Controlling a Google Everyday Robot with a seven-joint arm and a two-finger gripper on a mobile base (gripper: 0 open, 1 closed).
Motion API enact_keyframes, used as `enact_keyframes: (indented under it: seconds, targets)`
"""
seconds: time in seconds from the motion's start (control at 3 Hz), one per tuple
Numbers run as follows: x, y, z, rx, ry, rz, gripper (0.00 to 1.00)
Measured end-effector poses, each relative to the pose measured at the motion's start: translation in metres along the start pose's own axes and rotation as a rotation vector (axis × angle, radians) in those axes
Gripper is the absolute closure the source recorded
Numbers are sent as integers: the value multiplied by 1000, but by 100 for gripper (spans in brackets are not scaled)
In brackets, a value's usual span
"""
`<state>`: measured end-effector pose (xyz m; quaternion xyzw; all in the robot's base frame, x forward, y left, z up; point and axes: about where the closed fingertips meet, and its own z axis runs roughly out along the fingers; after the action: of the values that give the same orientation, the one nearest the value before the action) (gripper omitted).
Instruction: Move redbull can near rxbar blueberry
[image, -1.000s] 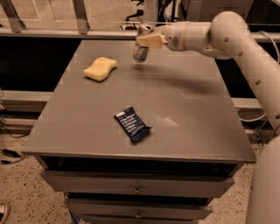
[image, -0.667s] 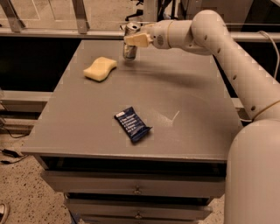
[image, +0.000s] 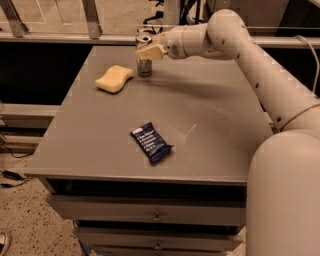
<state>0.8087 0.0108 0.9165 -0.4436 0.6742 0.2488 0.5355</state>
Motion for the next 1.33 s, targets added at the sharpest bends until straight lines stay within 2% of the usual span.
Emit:
enact_keyframes:
  seconds: [0.33,0.67,1.33]
  targets:
    - [6,7,4,-25,47,-32,66]
    - [6,8,4,-28,51,-34,41]
    - [18,15,12,-74,84,-25,0]
